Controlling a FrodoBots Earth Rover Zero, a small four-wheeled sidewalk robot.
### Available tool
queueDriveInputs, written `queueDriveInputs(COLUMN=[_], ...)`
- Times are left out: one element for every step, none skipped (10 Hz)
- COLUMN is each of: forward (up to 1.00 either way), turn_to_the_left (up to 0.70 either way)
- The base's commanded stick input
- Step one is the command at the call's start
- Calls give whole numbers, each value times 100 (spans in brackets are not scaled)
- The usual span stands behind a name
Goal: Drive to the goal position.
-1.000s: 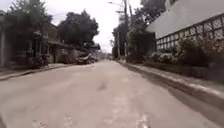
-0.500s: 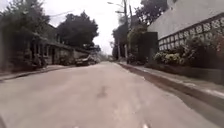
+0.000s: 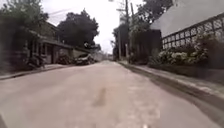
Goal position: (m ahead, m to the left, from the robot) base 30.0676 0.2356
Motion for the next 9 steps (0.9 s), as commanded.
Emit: queueDriveInputs(forward=[70,70,70,70,70,70,70,70,70], turn_to_the_left=[0,0,0,0,0,0,0,0,0])
